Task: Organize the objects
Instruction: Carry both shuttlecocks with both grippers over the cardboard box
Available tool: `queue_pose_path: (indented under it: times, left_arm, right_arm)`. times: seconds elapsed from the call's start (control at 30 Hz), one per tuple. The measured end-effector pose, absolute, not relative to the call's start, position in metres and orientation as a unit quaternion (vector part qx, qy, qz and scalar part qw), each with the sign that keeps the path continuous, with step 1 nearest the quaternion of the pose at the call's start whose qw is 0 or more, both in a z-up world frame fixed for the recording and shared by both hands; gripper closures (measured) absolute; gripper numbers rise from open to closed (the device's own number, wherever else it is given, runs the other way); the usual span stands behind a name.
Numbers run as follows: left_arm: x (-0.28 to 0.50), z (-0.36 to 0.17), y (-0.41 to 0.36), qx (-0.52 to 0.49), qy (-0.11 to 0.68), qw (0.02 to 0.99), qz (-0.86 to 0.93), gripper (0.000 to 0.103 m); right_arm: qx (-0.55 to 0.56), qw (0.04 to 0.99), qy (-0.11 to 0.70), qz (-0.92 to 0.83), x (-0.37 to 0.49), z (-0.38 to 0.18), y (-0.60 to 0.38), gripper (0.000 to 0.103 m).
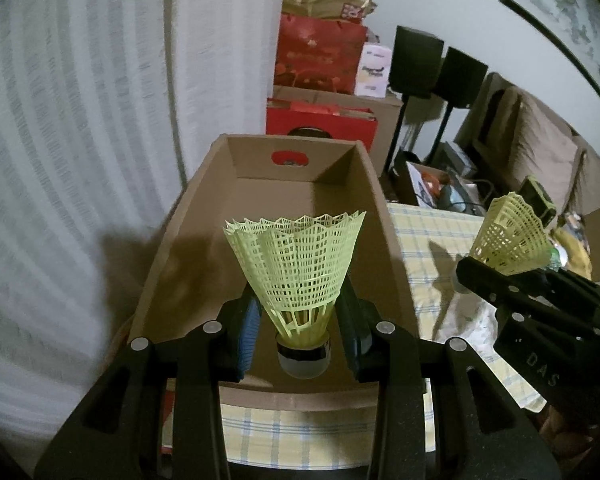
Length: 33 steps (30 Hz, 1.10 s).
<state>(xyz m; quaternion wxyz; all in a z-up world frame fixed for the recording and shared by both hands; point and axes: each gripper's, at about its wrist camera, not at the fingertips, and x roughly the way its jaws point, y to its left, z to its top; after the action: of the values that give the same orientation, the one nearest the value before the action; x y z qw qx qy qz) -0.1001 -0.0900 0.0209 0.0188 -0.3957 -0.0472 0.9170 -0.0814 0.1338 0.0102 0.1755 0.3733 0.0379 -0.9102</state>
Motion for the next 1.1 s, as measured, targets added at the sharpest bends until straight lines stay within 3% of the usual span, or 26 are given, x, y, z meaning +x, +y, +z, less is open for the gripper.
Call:
queue_pose_path:
  times: [1.1]
  left_arm:
    - [-0.124,-0.039,-0.137,-0.448,-0.062,-0.009,0.892,0.069]
  right_arm:
    - [0.422,0.208,0.052,-0.881,-0.095,-0.050,0.069,0.068]
